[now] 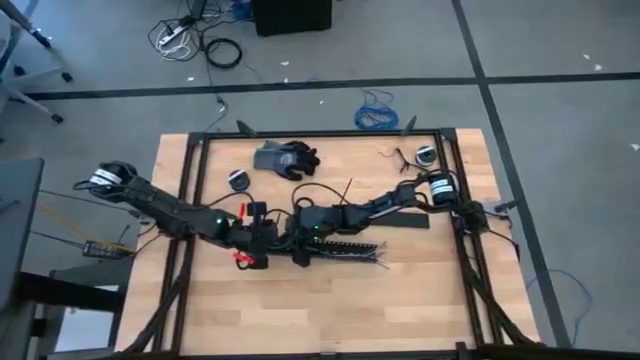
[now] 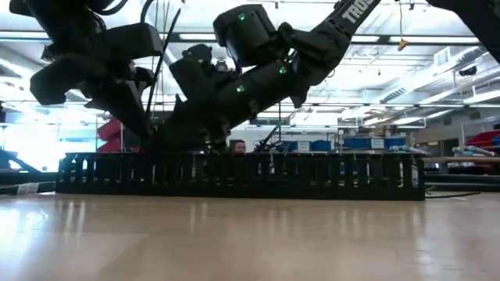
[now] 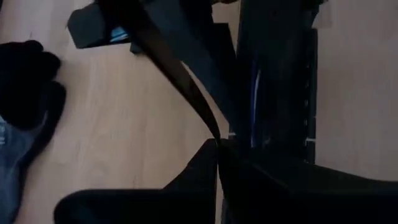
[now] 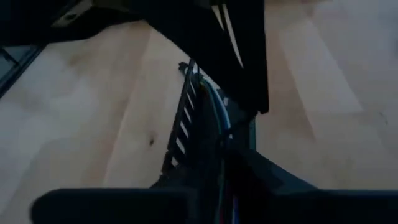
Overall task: Ziptie cables
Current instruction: Put the cable wires in the black cable duct
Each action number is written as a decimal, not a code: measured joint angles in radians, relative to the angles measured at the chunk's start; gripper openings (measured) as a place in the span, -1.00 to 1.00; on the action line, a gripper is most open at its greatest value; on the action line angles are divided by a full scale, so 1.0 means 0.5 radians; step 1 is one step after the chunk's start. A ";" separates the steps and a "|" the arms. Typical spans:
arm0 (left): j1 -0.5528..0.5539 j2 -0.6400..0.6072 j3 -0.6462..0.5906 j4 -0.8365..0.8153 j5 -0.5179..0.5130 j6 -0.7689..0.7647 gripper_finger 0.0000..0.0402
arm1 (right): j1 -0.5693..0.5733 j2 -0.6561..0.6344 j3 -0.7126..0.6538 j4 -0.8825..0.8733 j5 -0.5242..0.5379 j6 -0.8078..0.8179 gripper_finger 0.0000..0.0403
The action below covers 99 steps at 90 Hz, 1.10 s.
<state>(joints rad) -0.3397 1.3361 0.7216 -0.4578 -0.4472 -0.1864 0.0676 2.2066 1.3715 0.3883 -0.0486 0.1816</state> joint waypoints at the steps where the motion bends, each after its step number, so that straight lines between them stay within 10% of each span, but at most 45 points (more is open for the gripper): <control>1: 0.000 0.000 0.000 0.003 0.000 0.000 -1.00 | 0.000 0.000 0.001 -0.002 0.000 0.000 -0.58; 99: 0.001 0.000 -0.005 -0.006 -0.025 0.030 -1.00 | -0.041 -0.030 0.028 -0.052 0.218 -0.196 -0.42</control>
<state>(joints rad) -0.3393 1.3361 0.7193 -0.4606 -0.4599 -0.1715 0.0469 2.1918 1.3853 0.3621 0.0603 0.0837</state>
